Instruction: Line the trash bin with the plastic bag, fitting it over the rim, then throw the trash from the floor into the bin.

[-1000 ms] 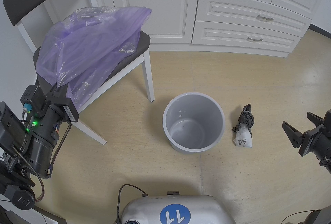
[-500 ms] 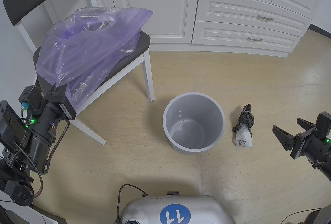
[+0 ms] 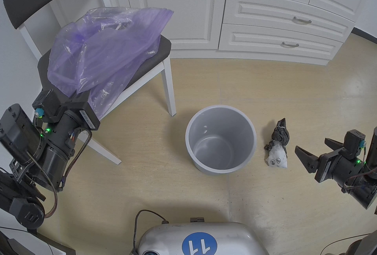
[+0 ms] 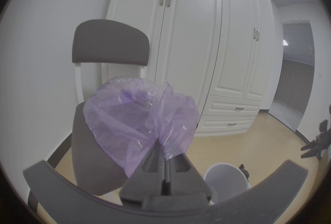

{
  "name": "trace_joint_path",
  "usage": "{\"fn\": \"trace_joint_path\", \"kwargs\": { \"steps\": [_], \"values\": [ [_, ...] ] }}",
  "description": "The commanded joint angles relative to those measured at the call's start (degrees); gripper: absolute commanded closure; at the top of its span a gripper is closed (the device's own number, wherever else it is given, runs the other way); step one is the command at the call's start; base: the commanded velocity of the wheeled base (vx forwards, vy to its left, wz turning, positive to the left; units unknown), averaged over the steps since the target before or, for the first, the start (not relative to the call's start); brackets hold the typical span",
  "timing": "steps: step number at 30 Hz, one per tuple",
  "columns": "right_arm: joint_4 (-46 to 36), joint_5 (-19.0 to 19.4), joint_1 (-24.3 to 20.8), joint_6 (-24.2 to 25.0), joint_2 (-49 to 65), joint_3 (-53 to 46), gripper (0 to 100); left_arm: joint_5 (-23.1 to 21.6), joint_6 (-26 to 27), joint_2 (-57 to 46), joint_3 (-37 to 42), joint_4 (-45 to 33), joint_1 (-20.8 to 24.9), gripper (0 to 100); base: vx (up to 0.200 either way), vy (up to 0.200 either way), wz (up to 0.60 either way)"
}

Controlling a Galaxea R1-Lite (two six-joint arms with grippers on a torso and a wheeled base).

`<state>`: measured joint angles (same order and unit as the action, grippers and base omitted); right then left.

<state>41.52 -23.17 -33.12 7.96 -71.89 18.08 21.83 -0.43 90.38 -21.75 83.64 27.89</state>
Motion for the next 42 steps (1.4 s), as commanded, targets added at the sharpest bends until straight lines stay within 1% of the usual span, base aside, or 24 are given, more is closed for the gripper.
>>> {"fn": "trace_joint_path", "kwargs": {
  "steps": [1, 3, 4, 5, 6, 8, 10, 11, 14, 15, 16, 23, 25, 29, 32, 34, 35, 37, 38, 40, 42],
  "values": [
    [0.14, -0.20, -1.51, 0.13, -1.41, -0.06, 0, -0.74, -2.12, 0.59, -2.60, -3.22, 0.15, 100, 0.000, 0.000, 0.00],
    [0.14, -0.20, -1.68, 0.13, -1.85, -0.15, 0, -1.71, -4.67, 0.41, -2.33, -3.22, 0.15, 100, 0.000, 0.000, 0.00],
    [0.14, -0.20, -2.39, 0.13, -2.64, -0.15, 0, -3.64, -6.78, -0.38, -1.98, -3.13, 0.15, 100, 0.000, 0.000, 0.00],
    [0.14, -0.20, -2.39, 0.13, -2.64, -0.15, 0, -3.64, -6.78, -0.38, -1.98, -3.13, 0.15, 100, 0.000, 0.000, 0.00],
    [0.23, -0.38, -3.70, 0.21, -2.99, -0.24, 0, -5.93, -7.31, -2.40, -1.28, -2.87, 0.50, 100, 0.000, 0.000, 0.00],
    [0.23, -0.47, -4.23, 0.21, -2.91, -0.15, 0, -7.07, -7.40, -4.42, -0.58, -3.31, 1.55, 100, 0.000, 0.000, 0.00],
    [0.40, -1.17, -4.32, 0.13, -2.56, -0.15, 0, -7.33, -7.48, -5.04, -0.40, -3.13, 3.75, 100, 0.000, 0.000, 0.00],
    [0.49, -1.26, -4.32, 0.13, -2.47, -0.06, 0, -7.24, -7.48, -5.04, -0.40, -3.13, 4.01, 100, 0.000, 0.000, 0.00],
    [1.98, -2.14, -4.41, -0.40, -2.03, 0.03, 0, -6.72, -7.04, -5.04, -0.22, -2.96, 7.62, 100, 0.000, 0.000, 0.00],
    [1.98, -2.14, -4.41, -0.40, -2.03, 0.03, 0, -6.72, -7.04, -5.04, -0.22, -2.96, 7.62, 100, 0.000, 0.000, 0.00],
    [2.42, -2.58, -4.41, -0.58, -1.68, -0.15, 0, -6.63, -7.04, -5.13, -0.22, -2.96, 9.37, 100, 0.000, 0.000, 0.00],
    [2.51, -2.58, -5.02, -0.49, -1.76, -0.59, 0, -6.63, -6.78, -6.09, 0.39, -2.87, 11.04, 100, 0.000, 0.000, 0.00],
    [2.51, -2.58, -5.11, -0.58, -1.41, -0.85, 0, -6.63, -6.60, -6.97, 0.21, -2.87, 12.36, 100, 0.000, 0.000, 0.00],
    [2.51, -2.58, -5.11, -0.58, -1.50, -0.85, 0, -7.42, -5.11, -6.62, -1.54, -2.96, 13.59, 100, 0.000, 0.000, 0.00],
    [2.69, -2.75, -5.11, -0.31, -2.29, -0.50, 0, -7.77, -4.06, -5.13, -4.44, -3.48, 13.94, 100, 0.000, 0.000, 0.00],
    [2.69, -3.10, -5.11, -0.40, -2.20, 0.29, 0, -9.44, -4.06, -3.19, -7.26, -3.66, 13.50, 100, 0.000, 0.000, 0.00],
    [2.51, -3.81, -5.02, -0.49, -2.12, 1.96, 0, -10.93, -4.06, -1.44, -9.19, -3.57, 13.06, 100, 0.000, 0.000, 0.00],
    [1.81, -4.51, -4.50, -0.14, -2.56, 5.04, 0, -12.08, -4.06, -0.21, -10.51, -3.40, 12.45, 100, 0.000, 0.000, 0.00],
    [1.46, -4.77, -4.06, 0.30, -3.61, 8.82, 0, -12.96, -4.06, 0.76, -11.74, -3.31, 11.92, 100, 0.000, 0.000, 0.00],
    [0.67, -4.69, -2.74, 1.44, -4.93, 12.42, 0, -13.40, -4.14, 1.90, -13.85, -3.22, 11.83, 100, 0.000, 0.000, 0.00],
    [-0.12, -4.25, -2.21, 3.20, -6.16, 13.39, 0, -13.04, -4.06, 2.34, -14.99, -3.22, 12.19, 100, 0.000, 0.000, 0.00]
  ]
}}
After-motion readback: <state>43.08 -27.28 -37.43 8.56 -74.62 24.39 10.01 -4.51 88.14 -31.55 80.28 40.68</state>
